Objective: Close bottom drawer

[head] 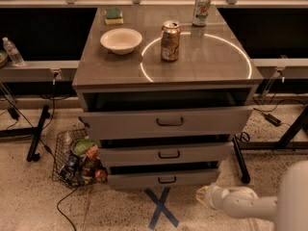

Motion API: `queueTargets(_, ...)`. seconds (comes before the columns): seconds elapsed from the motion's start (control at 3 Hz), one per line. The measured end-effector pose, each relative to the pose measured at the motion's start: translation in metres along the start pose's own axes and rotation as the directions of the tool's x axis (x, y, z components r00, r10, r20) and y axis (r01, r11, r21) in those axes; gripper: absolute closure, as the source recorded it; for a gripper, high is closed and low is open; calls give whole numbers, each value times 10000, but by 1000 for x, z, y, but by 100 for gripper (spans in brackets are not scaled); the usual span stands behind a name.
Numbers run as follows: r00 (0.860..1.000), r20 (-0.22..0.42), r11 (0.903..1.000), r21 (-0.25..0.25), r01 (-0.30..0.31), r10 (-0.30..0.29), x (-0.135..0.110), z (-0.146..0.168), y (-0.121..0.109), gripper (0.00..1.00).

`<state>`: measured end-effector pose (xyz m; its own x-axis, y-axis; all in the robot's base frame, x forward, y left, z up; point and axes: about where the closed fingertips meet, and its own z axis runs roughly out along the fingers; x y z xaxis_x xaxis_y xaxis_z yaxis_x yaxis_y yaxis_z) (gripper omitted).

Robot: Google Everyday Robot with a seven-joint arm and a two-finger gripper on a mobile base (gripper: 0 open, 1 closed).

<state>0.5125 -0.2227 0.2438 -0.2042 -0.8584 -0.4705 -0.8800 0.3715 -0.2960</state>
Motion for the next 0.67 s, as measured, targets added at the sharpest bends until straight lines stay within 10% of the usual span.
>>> queueTargets(0.67,9970,396,9964,505,-682,662,8,-52,11,100)
